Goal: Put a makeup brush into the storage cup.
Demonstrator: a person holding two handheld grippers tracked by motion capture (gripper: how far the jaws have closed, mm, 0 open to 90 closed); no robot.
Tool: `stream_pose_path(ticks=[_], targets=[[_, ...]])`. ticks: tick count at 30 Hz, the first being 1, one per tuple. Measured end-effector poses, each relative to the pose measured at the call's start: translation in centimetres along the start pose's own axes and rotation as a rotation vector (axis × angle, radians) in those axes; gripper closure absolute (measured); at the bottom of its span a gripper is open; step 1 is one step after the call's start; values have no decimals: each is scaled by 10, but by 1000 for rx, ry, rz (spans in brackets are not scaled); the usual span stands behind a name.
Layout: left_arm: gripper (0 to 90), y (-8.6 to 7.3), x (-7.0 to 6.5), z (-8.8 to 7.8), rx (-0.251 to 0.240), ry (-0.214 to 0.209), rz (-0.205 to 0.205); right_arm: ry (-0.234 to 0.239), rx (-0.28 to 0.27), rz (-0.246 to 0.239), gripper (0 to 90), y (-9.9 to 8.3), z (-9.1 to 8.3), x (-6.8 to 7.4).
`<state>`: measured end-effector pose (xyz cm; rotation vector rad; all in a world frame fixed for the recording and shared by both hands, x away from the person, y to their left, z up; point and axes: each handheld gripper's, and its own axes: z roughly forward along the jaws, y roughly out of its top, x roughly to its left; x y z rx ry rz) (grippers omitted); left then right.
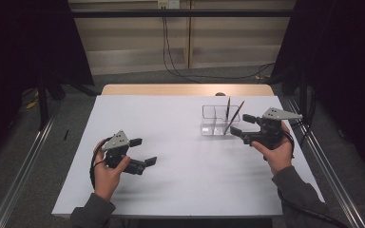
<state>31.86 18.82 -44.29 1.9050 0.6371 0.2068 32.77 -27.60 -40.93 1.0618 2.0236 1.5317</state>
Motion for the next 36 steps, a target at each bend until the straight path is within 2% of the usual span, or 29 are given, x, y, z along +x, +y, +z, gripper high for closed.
stream_pose_path(ticks=[36], targets=[[39, 0, 0, -2, -12, 11, -11, 2, 2, -2, 186, -20, -17, 4]])
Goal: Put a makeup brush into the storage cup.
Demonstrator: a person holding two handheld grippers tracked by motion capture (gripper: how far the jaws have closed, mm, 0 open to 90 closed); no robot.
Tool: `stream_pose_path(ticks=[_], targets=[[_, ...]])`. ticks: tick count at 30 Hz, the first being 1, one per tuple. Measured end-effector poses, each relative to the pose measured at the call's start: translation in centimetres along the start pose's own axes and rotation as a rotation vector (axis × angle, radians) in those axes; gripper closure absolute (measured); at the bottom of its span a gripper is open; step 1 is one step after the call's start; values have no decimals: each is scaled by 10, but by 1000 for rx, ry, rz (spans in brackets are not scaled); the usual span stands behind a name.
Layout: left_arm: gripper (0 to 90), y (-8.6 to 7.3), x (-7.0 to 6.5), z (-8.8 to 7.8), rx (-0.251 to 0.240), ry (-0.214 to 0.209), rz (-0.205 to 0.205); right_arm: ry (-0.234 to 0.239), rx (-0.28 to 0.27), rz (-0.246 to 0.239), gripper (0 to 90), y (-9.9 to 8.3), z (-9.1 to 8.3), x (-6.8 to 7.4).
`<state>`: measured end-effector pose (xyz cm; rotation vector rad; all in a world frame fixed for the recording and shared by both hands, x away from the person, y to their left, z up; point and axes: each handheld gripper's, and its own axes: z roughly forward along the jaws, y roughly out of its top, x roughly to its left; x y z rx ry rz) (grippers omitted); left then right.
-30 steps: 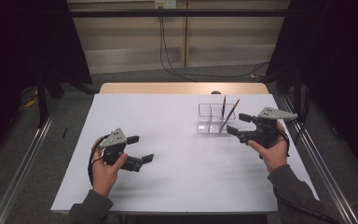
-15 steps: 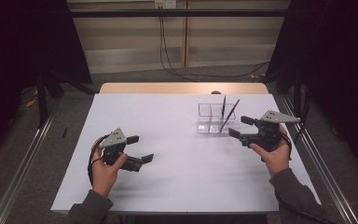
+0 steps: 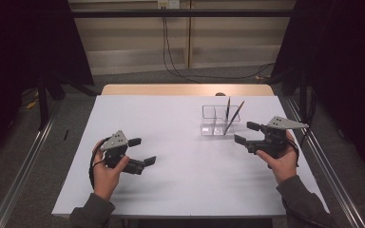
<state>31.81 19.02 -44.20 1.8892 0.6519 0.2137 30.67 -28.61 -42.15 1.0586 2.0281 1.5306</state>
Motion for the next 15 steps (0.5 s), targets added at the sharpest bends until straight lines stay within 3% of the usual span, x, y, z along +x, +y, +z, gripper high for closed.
stream_pose_path(ticks=[15], targets=[[40, 0, 1, -1, -13, -7, 2, -4, -5, 11, 184, -10, -10, 1]])
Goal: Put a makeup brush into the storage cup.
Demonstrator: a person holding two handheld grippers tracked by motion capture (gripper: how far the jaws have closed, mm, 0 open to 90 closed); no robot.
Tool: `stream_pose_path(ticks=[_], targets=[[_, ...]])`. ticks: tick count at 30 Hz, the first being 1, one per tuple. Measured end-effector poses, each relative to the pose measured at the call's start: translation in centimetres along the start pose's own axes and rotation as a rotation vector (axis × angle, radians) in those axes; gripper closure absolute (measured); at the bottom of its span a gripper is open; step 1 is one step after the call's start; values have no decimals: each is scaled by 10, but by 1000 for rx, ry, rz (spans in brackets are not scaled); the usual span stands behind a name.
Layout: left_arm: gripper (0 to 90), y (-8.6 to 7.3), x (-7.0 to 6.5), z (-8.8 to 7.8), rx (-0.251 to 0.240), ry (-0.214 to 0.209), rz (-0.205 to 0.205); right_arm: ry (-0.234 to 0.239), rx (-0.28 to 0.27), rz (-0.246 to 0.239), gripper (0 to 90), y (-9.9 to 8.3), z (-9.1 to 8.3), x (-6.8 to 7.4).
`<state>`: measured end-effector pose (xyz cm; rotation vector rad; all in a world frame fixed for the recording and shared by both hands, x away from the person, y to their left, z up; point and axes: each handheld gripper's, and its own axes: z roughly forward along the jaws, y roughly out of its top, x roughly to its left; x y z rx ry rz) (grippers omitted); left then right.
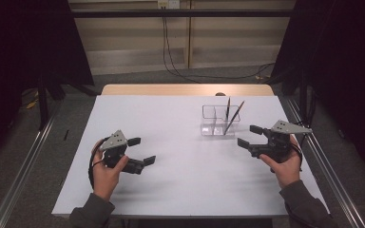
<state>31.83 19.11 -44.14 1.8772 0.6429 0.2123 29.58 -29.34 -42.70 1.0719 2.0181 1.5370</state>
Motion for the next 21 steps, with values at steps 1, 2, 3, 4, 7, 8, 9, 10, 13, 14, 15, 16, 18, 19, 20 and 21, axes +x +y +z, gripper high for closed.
stream_pose_path(ticks=[1, 2, 3, 4, 7, 8, 9, 10, 13, 14, 15, 16, 18, 19, 20, 21], targets=[[40, 0, 0, 0, 0, 0, 0, 0, -5, -1, 184, -1, 0, 0], [39, 0, 0, 0, 0, 0, 0, -2, -3, -1, 184, -1, -1, 0], [39, 0, 0, 0, -1, 0, 0, -2, -3, -1, 184, -2, -1, -1], [39, 0, 0, 0, -1, 1, 1, 0, 0, -3, 184, -3, -2, -1], [39, 0, 0, 0, 0, 5, -1, -3, 5, 0, 184, -5, -3, -1], [40, 0, 0, -1, 5, 10, 1, -2, 7, 2, 184, -5, -3, 0], [40, 0, 0, -1, 4, 10, 1, -6, 9, 3, 184, -6, -4, 0], [39, 0, 0, 0, 0, 5, 1, -5, 9, 1, 184, -7, -4, 0], [39, 0, 0, 0, -1, 3, 1, -5, 12, 2, 183, -8, -5, -1], [39, 0, 0, 0, 2, 7, 0, -6, 13, 3, 184, -9, -6, -1], [39, 0, 0, 0, 1, 5, 0, -10, 13, 4, 184, -9, -6, -1], [39, 0, 0, 0, 4, 8, 0, -10, 15, 0, 184, -10, -7, -1], [39, 0, 0, 0, 2, 7, -1, -9, 17, -3, 184, -11, -8, -1], [39, 0, 0, 0, -1, 4, -1, -10, 18, 2, 184, -11, -8, -1], [39, 0, 0, 0, 0, 5, 0, -13, 19, 4, 184, -12, -9, -1], [39, 0, 0, 0, 2, 8, -1, -12, 18, 1, 184, -12, -9, -1]])
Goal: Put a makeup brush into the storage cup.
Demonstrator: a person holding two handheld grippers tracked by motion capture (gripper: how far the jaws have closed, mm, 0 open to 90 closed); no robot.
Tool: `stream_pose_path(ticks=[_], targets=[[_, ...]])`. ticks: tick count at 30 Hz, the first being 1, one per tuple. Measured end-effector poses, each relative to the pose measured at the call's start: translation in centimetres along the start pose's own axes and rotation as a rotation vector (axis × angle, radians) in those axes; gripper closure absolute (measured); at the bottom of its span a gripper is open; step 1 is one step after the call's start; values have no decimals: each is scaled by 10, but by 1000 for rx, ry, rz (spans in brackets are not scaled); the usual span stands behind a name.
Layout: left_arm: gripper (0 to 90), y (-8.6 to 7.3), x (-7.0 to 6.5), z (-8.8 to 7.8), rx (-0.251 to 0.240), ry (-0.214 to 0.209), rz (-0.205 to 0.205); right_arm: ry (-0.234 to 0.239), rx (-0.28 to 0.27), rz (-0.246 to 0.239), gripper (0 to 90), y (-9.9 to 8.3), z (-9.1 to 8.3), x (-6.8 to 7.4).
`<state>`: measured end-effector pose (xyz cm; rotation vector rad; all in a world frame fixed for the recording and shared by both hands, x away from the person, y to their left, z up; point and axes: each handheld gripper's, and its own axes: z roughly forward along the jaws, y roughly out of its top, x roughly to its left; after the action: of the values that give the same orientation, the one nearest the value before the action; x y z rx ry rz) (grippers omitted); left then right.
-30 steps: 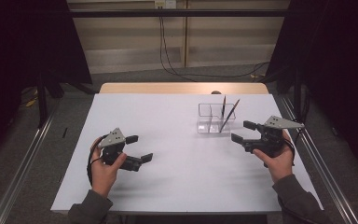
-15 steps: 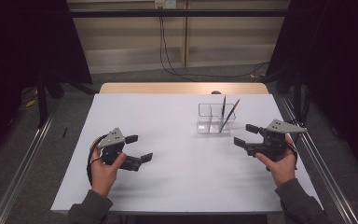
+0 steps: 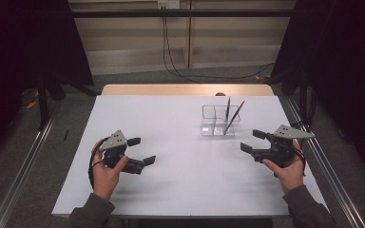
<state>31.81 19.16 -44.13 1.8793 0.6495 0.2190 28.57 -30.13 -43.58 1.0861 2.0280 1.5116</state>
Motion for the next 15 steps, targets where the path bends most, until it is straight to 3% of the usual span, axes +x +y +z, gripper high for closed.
stream_pose_path(ticks=[15], targets=[[38, 0, 0, -1, -11, -2, -3, -6, 7, -10, 184, -4, -5, 2]])
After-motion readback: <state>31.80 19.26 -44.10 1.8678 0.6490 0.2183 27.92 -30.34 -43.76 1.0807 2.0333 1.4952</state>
